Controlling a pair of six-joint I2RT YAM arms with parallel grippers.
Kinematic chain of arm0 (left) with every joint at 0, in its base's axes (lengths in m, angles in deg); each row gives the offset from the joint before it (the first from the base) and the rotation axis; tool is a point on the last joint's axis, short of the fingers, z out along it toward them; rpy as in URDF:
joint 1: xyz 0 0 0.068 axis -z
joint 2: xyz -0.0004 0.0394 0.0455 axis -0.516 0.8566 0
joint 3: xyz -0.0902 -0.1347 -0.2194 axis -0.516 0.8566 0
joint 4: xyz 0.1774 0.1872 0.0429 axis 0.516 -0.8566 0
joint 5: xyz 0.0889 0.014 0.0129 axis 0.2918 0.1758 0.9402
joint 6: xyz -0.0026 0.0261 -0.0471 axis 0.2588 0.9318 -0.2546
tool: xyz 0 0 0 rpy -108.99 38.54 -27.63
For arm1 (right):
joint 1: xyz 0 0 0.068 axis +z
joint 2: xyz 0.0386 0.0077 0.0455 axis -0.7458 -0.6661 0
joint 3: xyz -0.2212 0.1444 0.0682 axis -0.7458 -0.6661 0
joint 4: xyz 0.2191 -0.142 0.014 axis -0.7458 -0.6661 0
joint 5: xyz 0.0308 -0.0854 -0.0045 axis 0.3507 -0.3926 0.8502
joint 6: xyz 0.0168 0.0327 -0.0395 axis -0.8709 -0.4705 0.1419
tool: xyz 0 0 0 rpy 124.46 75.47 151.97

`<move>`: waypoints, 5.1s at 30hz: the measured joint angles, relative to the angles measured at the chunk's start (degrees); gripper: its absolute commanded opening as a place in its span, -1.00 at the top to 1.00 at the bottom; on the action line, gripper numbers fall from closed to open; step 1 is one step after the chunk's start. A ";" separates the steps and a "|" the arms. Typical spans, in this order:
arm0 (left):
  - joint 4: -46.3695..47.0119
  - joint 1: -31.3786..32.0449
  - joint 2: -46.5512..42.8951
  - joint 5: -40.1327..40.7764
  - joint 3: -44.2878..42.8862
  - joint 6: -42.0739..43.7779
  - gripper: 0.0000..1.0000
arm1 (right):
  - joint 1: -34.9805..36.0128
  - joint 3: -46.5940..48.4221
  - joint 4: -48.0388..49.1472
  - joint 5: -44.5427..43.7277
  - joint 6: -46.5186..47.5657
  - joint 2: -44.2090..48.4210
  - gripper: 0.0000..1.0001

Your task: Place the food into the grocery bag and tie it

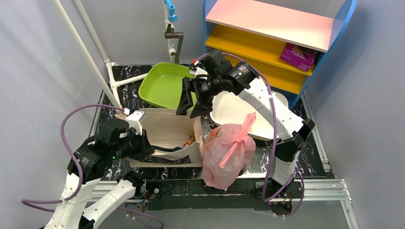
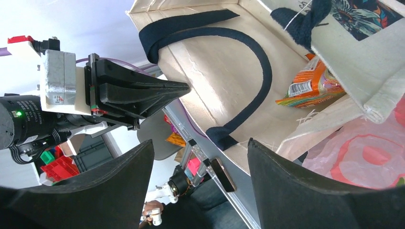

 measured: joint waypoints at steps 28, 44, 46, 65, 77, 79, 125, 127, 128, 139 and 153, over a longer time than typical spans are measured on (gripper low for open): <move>-6.03 0.00 10.03 14.49 -20.94 -0.02 -0.88 | -0.11 -1.31 2.47 -15.87 8.20 8.79 -0.70; -5.73 0.00 9.14 12.57 -18.64 -1.18 -0.88 | -22.21 -17.11 12.20 -41.38 24.50 32.68 -0.97; -5.57 0.00 9.11 12.11 -18.23 -1.36 -0.88 | -24.72 -17.03 12.33 -42.73 25.55 32.15 -0.97; -4.20 0.00 5.38 11.78 -14.75 -2.71 -0.89 | -36.46 -8.76 13.88 -61.90 30.10 14.51 -0.97; -2.64 0.00 2.93 12.92 -10.88 -3.45 -0.89 | -37.83 -9.03 26.21 -72.17 35.41 7.72 -0.97; -2.29 0.00 2.89 13.27 -10.60 -3.48 -0.89 | -37.79 -10.32 27.58 -73.02 36.02 7.72 -0.96; -1.36 0.00 4.66 17.22 -12.33 -4.11 -0.90 | -43.36 -34.32 43.65 -64.37 34.12 18.93 0.97; -2.10 0.00 4.66 18.82 -14.01 -4.13 -0.91 | -43.47 -34.32 41.92 -62.18 33.44 20.09 0.97; -2.38 0.00 4.63 19.65 -14.91 -4.11 -0.91 | -43.50 -34.32 40.94 -61.02 33.05 20.72 0.97; -6.58 0.00 7.13 27.17 -20.09 -3.48 -0.56 | -40.81 -35.63 33.88 -51.54 29.09 29.94 0.97; -7.63 0.00 17.81 35.63 -22.80 1.90 -0.23 | -32.79 -32.79 25.68 -42.01 27.02 38.88 0.97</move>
